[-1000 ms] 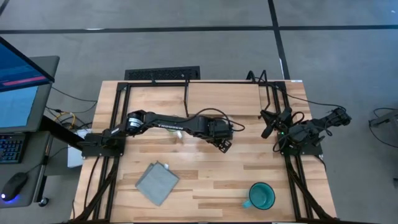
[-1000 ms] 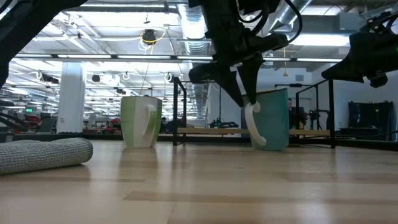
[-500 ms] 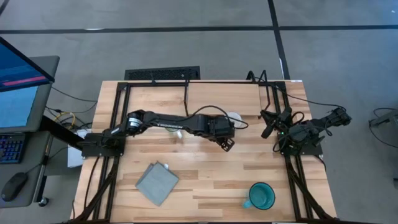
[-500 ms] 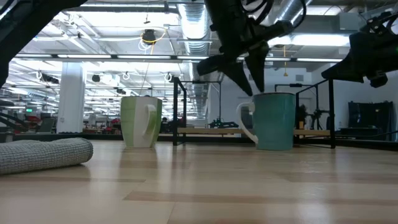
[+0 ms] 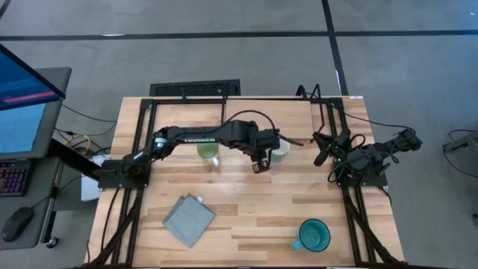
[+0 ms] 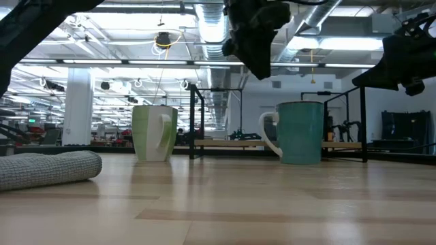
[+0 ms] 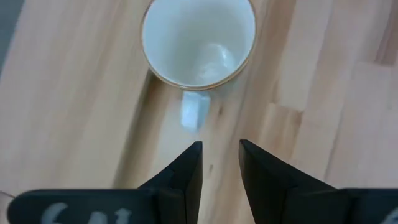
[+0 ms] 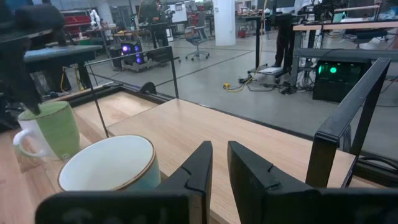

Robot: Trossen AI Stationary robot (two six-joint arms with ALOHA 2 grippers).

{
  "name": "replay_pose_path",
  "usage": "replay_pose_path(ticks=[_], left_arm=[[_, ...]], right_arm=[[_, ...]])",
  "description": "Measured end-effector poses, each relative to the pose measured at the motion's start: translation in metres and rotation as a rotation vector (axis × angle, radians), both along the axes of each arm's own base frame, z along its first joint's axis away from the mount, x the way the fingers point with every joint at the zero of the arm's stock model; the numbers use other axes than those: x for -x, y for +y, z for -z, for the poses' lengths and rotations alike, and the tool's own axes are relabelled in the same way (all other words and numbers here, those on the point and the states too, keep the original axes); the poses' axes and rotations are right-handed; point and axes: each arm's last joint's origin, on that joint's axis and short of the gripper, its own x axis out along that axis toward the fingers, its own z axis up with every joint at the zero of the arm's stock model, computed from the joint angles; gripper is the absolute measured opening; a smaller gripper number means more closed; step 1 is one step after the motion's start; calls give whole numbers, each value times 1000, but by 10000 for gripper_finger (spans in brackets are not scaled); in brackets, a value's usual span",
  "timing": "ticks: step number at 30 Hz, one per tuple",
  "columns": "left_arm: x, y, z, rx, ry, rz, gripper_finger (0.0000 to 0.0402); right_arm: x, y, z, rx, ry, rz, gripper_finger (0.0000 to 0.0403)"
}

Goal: Stack small to large cups/mugs on shelf
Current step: Put the light blue mug on the shelf

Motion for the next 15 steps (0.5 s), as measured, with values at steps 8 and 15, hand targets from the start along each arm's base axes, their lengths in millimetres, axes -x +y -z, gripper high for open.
replay_pose_path(ticks=[8,15], left_arm=[[1,11,1,-38,33,67,96],[1,10,1,-14,49,191,96]], right_arm=[[0,0,0,0,1,0,74],[0,0,0,0,0,1,74]])
